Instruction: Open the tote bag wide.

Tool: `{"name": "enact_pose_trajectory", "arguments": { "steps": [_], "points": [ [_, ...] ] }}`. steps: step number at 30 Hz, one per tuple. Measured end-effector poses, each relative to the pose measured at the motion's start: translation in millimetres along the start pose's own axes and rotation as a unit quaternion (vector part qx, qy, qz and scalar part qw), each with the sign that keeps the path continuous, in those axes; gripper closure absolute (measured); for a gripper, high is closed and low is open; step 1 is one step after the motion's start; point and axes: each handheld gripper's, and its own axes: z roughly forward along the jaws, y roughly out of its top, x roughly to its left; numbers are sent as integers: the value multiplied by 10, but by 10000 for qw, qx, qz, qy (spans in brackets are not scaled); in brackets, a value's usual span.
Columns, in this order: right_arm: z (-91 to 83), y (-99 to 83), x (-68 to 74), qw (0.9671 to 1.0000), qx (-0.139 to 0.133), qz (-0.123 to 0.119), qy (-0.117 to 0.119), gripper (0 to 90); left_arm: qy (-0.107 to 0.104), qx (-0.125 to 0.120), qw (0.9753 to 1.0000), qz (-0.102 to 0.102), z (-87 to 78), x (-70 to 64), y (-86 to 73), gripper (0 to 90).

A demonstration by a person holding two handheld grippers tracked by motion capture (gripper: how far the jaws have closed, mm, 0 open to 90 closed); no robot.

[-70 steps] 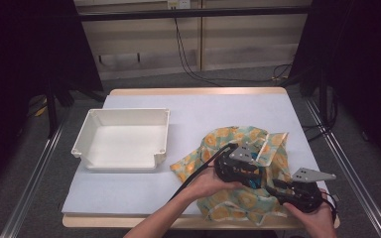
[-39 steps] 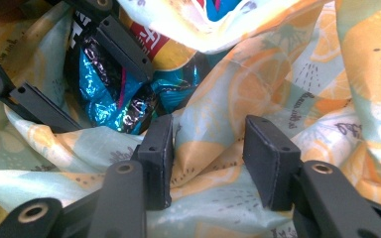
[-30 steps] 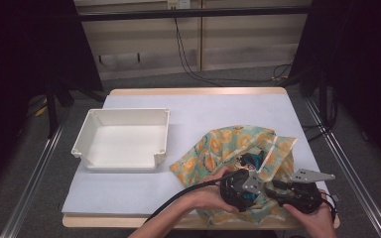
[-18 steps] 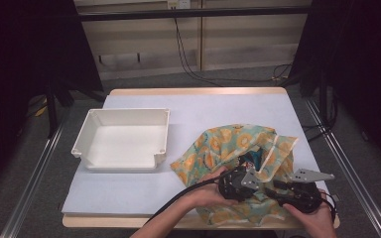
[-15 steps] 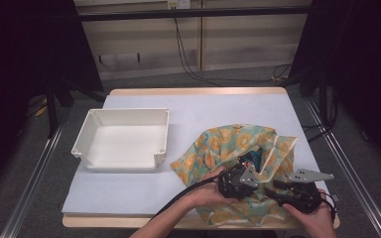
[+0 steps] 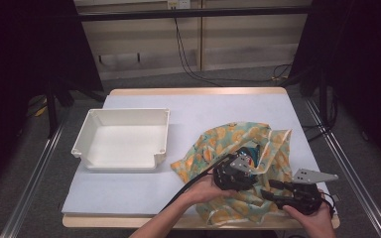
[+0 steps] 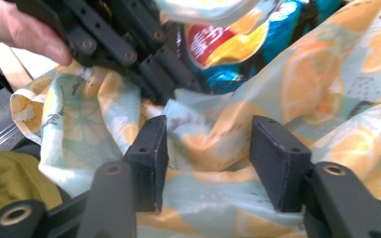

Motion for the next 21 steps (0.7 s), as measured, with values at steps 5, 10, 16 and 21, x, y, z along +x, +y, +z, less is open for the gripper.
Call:
{"name": "enact_pose_trajectory", "arguments": {
  "steps": [5, 10, 16, 21],
  "points": [
    [112, 41, 17, 9999, 118, -57, 44, 492, -57, -252, 9995, -166, -73, 24, 20, 864],
    [107, 73, 10, 9999, 36, -104, 44, 900, -148, -613, 9973, -369, -222, 74, 30, 866],
    [97, 18, -22, 9998, 169, -81, -77, 900, -256, -1052, 9927, -529, -412, 129, 40, 870],
    [105, 29, -34, 9998, 155, -82, -79, 900, -217, -1196, 9915, -458, -525, 95, 91, 872]
  ]
}}
